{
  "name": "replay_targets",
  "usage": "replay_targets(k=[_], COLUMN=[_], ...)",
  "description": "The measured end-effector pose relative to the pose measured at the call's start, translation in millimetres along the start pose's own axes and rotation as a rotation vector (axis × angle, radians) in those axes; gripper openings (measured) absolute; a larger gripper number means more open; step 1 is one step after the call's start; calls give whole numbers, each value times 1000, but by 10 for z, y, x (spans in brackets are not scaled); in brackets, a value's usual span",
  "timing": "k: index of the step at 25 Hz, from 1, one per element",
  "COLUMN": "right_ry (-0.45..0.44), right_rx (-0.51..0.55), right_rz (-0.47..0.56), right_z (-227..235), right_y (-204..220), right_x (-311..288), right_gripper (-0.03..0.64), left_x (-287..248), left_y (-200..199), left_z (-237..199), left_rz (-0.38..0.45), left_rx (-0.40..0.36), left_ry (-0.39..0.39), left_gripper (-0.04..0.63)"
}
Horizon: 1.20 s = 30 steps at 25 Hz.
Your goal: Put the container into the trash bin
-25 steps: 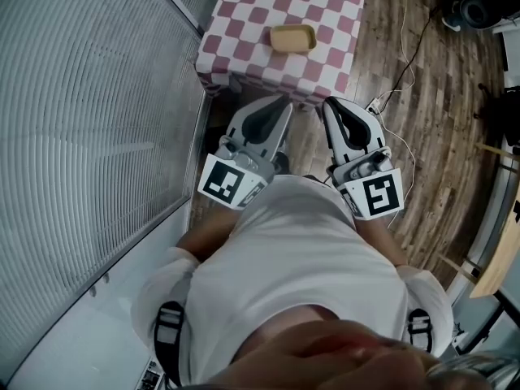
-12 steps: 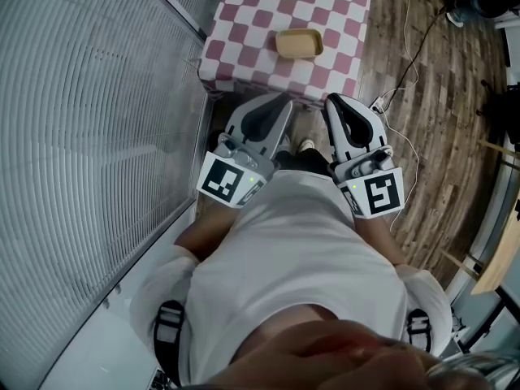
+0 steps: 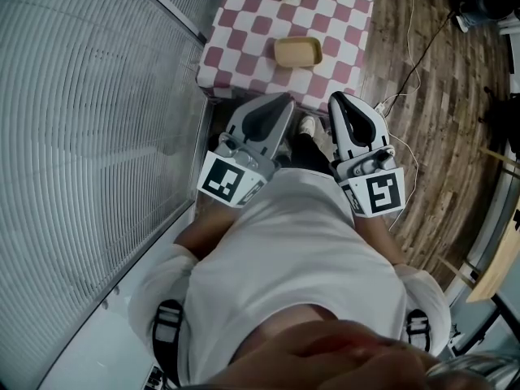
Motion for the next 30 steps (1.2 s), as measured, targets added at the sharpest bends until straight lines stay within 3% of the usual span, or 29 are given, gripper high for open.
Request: replay_targets(k=[21, 30], right_ry=[-80, -117], right_rx=[-10, -18], right_rz=[7, 4], right_z=[1338, 1632], right_y=[-79, -68], right_x=[-475, -568], right_gripper=[32, 32], left_x=[-1303, -1589], left_y=[59, 80], left_z=[-192, -194], left_rz=[-35, -19], left_rx=[-61, -62], left_ry=[-73, -108], left_gripper=[48, 48])
Point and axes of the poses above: the fingertips, and each gripper's own axes: x backward along the fingers, z to its right, y out of its underside, the point moved 7 cm from there along x, backward along the fingers, and after that the axes turned 4 degrees about -x, right-handed, at the moved point
